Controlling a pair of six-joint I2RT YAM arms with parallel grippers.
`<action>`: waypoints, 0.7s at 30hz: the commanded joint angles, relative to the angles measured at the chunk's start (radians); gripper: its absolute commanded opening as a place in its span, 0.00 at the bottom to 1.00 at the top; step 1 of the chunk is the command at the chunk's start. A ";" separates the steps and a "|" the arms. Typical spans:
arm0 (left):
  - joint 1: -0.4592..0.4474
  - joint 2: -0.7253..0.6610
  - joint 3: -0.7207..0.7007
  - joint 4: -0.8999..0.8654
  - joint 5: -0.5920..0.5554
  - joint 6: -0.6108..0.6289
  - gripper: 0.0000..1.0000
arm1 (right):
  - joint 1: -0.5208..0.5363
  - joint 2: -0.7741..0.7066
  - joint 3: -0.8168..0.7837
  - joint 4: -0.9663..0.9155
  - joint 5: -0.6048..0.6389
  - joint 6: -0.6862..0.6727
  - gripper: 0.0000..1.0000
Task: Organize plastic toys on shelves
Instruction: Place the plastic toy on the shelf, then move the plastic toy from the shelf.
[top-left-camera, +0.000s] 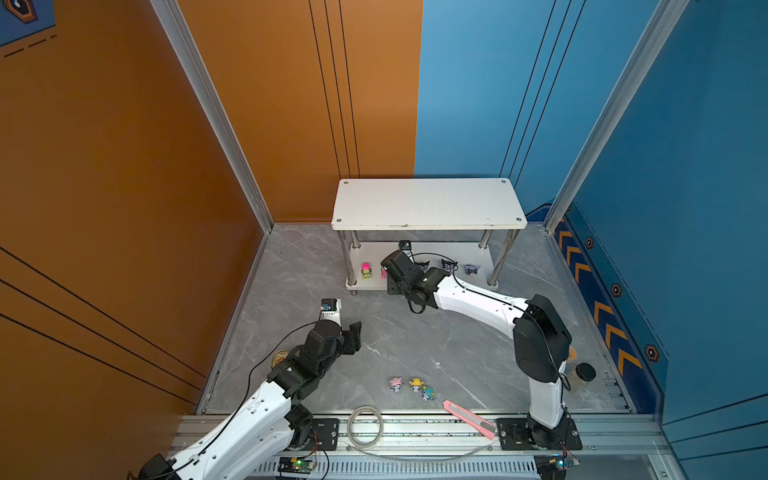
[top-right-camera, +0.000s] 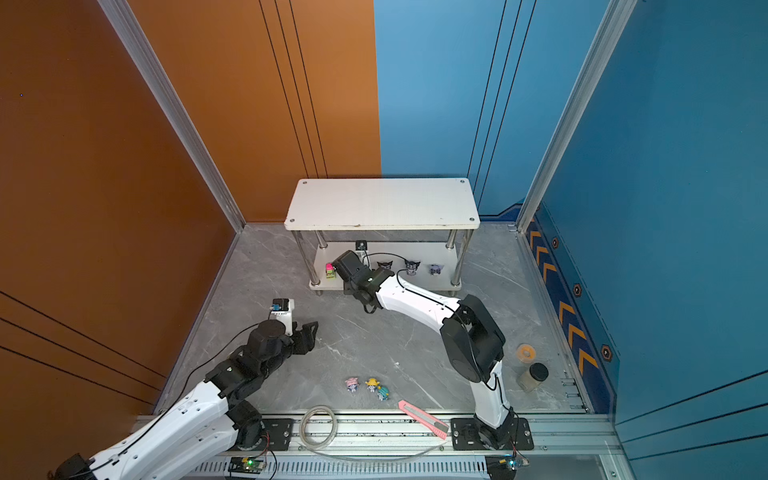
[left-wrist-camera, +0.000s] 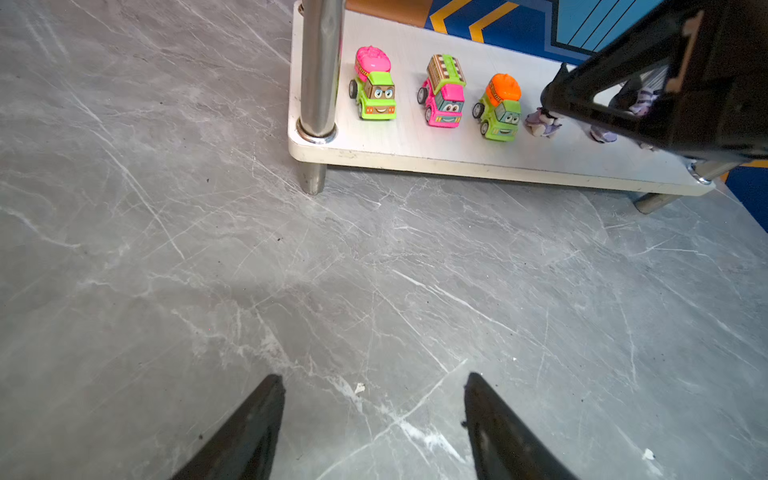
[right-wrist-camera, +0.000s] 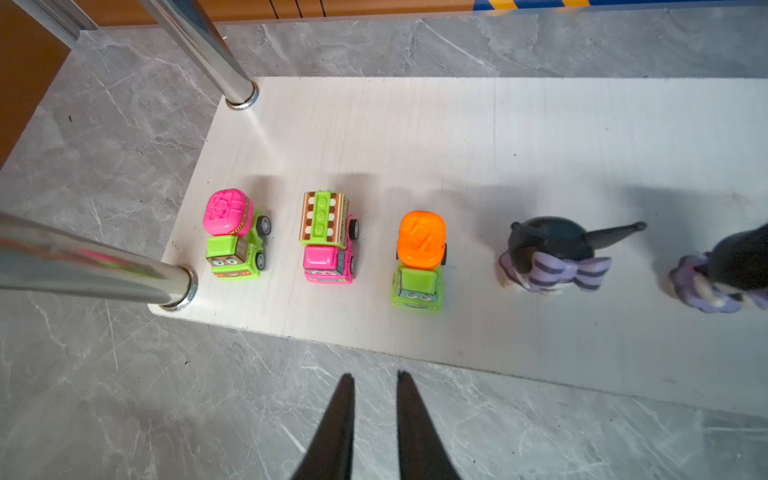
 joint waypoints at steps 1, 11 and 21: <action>0.012 -0.005 0.031 -0.034 -0.012 0.021 0.70 | -0.009 0.004 -0.016 0.013 0.017 0.017 0.16; 0.026 0.036 0.017 0.001 0.001 0.019 0.70 | -0.058 0.093 0.031 0.002 -0.033 0.020 0.00; 0.045 0.070 0.012 0.033 0.021 0.020 0.70 | -0.073 0.156 0.071 0.000 -0.053 0.022 0.00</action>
